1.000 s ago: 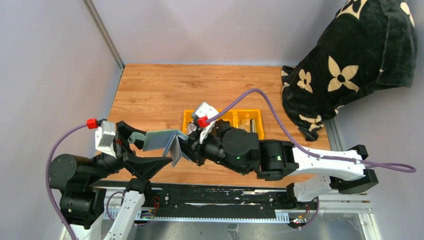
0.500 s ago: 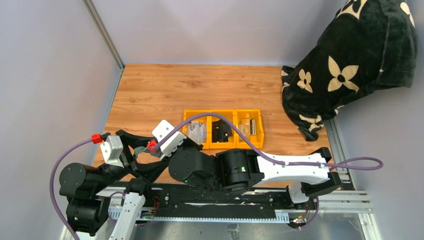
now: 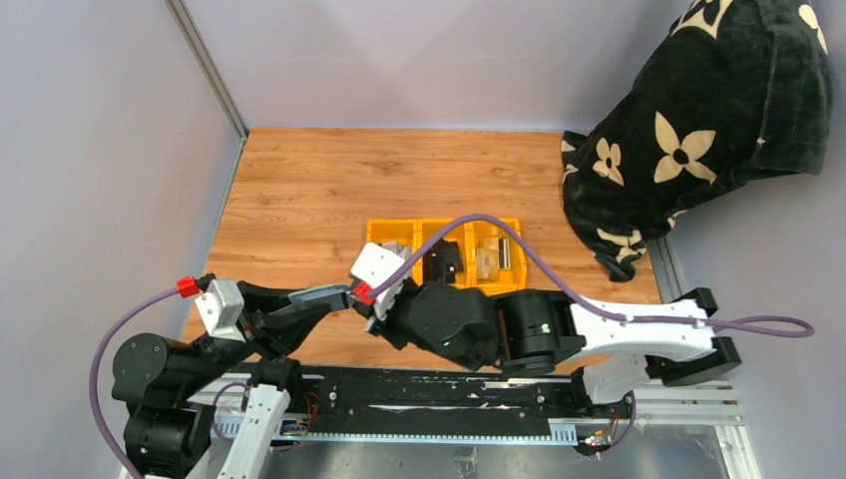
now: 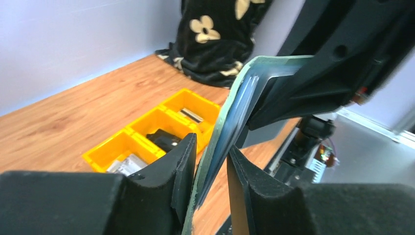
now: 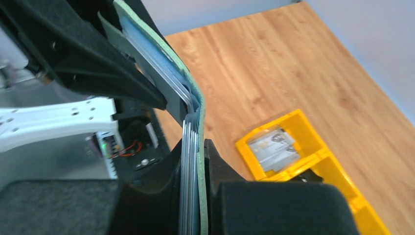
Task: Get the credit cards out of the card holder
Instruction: Remove the credit card from the card holder.
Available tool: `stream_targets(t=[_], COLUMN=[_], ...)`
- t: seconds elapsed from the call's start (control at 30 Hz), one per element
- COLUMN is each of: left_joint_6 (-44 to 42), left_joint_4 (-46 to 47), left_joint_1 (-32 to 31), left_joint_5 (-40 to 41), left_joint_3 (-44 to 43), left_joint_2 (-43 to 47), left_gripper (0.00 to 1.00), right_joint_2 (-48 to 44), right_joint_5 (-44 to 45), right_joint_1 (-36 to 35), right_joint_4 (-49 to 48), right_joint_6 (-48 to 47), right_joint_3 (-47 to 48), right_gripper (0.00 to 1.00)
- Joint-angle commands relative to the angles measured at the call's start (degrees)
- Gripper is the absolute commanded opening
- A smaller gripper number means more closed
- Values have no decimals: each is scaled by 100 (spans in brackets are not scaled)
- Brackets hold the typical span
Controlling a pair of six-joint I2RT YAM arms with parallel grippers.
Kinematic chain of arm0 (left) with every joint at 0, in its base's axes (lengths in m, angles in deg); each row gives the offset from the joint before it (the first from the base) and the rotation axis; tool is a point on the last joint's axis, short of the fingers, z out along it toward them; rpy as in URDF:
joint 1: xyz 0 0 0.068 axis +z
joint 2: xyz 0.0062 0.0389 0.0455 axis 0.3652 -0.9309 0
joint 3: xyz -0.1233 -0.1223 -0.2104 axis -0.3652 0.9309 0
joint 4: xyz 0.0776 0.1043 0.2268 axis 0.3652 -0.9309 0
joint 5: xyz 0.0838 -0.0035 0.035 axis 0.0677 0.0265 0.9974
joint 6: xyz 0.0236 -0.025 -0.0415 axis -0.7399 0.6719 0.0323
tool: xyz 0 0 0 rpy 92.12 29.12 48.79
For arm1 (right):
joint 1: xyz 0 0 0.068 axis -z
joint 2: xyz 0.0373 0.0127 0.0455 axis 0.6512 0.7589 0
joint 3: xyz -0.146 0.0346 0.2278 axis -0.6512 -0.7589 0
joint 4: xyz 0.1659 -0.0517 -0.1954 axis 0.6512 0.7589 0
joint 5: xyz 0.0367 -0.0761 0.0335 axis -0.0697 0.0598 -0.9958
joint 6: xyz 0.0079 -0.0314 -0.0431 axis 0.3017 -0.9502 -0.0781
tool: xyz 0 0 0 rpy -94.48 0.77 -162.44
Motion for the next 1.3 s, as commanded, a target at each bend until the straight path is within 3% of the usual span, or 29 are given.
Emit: stream_targets(t=[0.0, 0.07, 0.17, 0.27, 0.63, 0.73, 0.97, 1.27], left_joint_6=[525, 1257, 1928, 2169, 3323, 3265, 2284, 2371], left_joint_4=[311, 693, 1251, 1430, 2306, 2238, 1106, 1263], left_joint_1=[7, 7, 6, 11, 7, 7, 7, 8], left_joint_5=[-825, -1959, -2430, -2507, -2459, -2484, -2263, -2281], left_joint_3=[-188, -12, 165, 150, 560, 647, 481, 386], left_joint_2=[-270, -363, -417, -450, -371, -277, -247, -350], left_gripper=[33, 36, 35, 41, 44, 45, 44, 40], right_joint_2=[-856, -1195, -1555, -1782, -1889, -1831, -1770, -1621], right_joint_5=[-1858, -2476, -3182, -3753, -4592, -4680, -4878, -5344], right_joint_1=[289, 455, 670, 825, 1210, 1340, 1648, 1806], right_joint_4=[-726, -1172, -1534, -1714, -2228, -2276, -2273, -2327], right_joint_6=[299, 344, 430, 442, 721, 900, 1363, 1607], right_joint_3=[-898, -1375, -1804, -2044, -2356, -2353, -2345, -2426], right_gripper=[0, 0, 0, 0, 0, 0, 0, 0])
